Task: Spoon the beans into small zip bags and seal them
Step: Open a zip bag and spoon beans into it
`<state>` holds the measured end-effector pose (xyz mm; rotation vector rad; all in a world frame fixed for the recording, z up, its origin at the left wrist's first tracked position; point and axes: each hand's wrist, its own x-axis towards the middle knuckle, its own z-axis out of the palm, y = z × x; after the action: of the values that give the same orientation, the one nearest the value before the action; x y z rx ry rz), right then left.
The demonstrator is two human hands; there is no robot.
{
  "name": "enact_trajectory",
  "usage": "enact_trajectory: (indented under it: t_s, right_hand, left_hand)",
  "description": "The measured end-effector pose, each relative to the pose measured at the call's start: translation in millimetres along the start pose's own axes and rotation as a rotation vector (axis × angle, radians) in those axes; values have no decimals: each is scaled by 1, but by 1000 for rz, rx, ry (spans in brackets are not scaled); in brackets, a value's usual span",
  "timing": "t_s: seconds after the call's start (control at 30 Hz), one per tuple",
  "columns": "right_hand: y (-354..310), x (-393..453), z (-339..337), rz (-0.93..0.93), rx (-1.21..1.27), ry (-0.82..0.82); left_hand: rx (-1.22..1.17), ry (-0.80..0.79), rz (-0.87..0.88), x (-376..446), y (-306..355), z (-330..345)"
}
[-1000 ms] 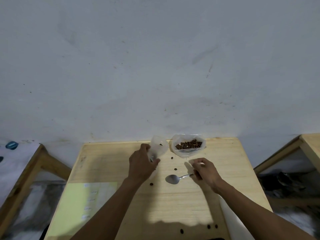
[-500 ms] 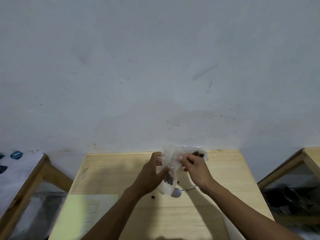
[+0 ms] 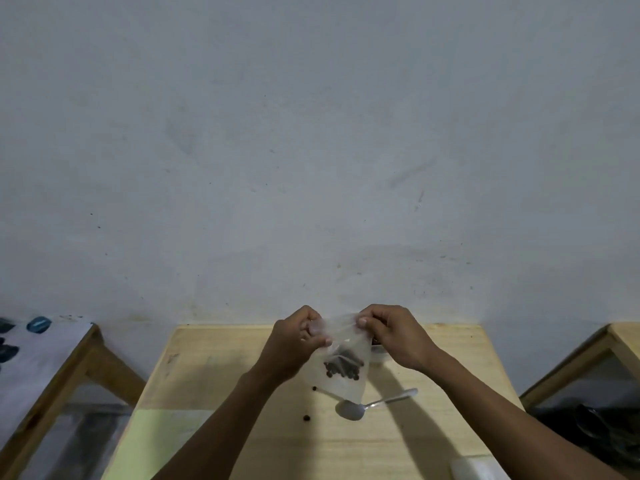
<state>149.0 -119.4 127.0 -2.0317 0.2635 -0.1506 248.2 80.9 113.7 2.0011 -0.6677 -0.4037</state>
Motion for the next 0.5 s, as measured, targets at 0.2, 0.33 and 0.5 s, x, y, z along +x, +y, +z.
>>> enact_trajectory:
  t_s: [0.2, 0.33, 0.5]
  right_hand:
    - [-7, 7, -11, 19, 83, -40]
    - [-13, 7, -10, 144, 410, 33]
    - [-9, 0, 2, 114, 388, -42]
  left_hand:
    - [-29, -14, -8, 7, 15, -16]
    - [-86, -4, -30, 6, 15, -11]
    - [-189, 183, -69, 2, 22, -6]
